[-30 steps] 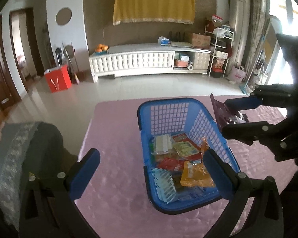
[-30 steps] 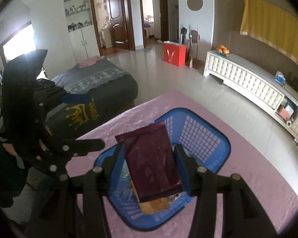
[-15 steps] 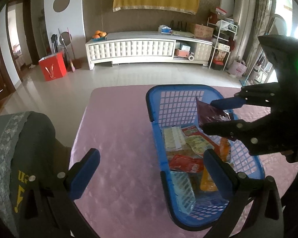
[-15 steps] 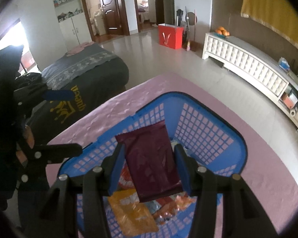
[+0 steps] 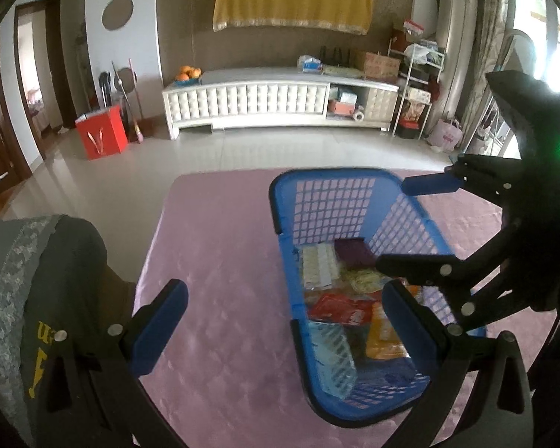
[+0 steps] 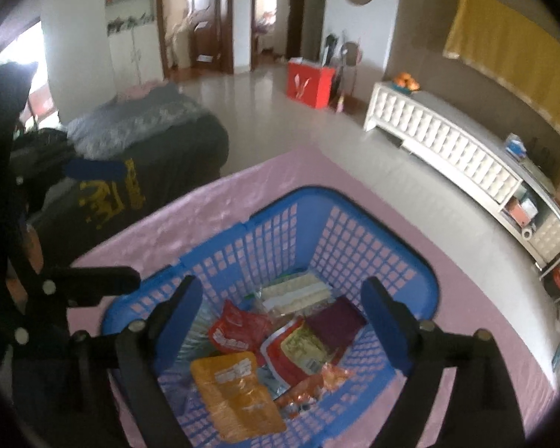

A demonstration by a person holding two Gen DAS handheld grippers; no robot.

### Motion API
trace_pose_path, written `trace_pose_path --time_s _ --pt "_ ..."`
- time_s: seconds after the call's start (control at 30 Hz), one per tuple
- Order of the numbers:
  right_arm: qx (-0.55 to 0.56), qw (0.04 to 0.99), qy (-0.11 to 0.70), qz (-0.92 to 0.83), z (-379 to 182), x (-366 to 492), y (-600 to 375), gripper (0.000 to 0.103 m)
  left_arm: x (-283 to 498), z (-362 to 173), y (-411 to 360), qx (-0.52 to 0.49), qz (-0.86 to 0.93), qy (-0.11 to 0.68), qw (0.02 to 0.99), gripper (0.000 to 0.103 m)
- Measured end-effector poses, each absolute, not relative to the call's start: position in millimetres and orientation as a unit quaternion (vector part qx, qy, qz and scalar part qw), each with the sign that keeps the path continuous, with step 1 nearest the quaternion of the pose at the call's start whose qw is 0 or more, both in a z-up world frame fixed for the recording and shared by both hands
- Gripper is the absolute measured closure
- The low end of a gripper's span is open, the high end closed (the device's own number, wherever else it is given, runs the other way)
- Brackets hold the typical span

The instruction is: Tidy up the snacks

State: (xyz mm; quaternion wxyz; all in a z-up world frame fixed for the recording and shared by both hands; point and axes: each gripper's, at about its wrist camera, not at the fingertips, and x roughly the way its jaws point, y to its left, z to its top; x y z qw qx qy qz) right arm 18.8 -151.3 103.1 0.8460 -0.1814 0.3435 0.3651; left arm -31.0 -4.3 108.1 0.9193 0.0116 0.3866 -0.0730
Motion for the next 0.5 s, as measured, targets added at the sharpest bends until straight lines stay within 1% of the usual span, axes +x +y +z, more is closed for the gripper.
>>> trace_pose_path --time_s 0.2,0.37,0.5 --pt "-0.155 0.883 0.29 0.335 141.3 -34.0 -181.4 0.0 -76.6 150.3 -23.3 0.013 -0.056 0.313 0.948 0.0" --pt "-0.15 0.905 0.267 0.297 165.4 -71.9 -205.3 0.0 -117.6 179.7 -40.1 -0.012 -0.047 0.268 0.962 0.0" --pt "-0.096 0.929 0.25 0.254 186.0 -97.4 -235.1 0.0 -148.4 196.4 -58.2 -0.039 -0.038 0.244 0.968 0.0"
